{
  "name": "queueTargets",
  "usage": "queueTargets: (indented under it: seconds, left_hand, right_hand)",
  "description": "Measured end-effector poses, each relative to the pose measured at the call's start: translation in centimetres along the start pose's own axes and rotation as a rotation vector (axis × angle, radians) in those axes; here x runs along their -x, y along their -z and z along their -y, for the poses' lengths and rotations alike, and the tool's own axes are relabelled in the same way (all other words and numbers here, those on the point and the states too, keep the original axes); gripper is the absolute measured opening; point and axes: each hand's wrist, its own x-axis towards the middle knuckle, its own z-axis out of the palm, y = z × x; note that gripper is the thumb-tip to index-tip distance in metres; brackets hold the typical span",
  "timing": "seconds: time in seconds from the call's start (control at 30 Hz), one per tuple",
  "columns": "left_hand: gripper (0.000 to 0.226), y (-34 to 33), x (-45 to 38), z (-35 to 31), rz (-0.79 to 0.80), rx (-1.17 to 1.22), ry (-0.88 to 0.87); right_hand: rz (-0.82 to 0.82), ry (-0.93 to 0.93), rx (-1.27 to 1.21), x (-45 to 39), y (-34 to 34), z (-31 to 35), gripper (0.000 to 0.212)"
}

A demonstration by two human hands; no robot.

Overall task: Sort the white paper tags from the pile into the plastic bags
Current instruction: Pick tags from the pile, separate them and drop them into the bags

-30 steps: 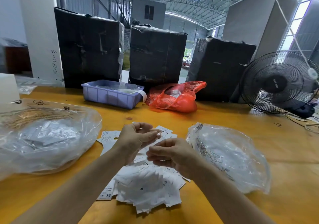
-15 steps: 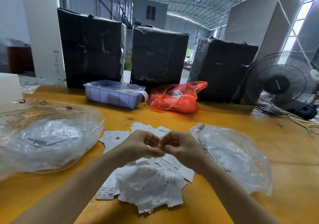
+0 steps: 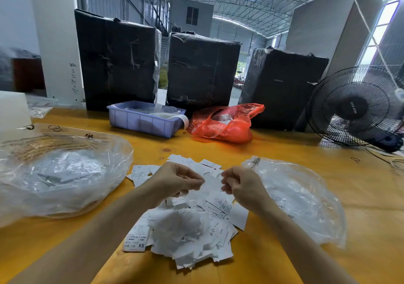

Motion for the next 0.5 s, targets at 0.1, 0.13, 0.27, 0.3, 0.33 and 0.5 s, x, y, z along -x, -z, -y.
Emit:
queueTargets:
  seconds: [0.1, 0.13, 0.27, 0.3, 0.33, 0.5]
  left_hand:
    - [0.011, 0.1, -0.2, 0.1, -0.109, 0.029, -0.016]
    - [0.012, 0.1, -0.2, 0.1, -0.134, 0.038, -0.02]
    - [0.016, 0.2, -0.3, 0.3, -0.181, 0.061, -0.017]
    - [0.015, 0.2, -0.4, 0.4, -0.181, 0.071, -0.015]
    - [0.015, 0.1, -0.4, 0.4, -0.182, 0.083, -0.015]
    - [0.013, -0.3, -0.6, 0.7, -0.172, 0.16, -0.014]
  right_hand:
    - [0.158, 0.001, 0.329, 0.1, -0.6, -1.0, 0.027]
    - [0.206, 0.002, 0.407, 0.1, -0.8, -1.1, 0.037]
    - [0.225, -0.029, 0.444, 0.1, -1.2, -0.9, 0.056]
    - [0.213, -0.029, 0.434, 0.1, -1.3, -0.9, 0.054]
    - [0.195, -0.025, 0.425, 0.1, -1.3, -1.0, 0.051]
    - [0.078, 0.023, 0.362, 0.3, -1.3, -1.1, 0.021]
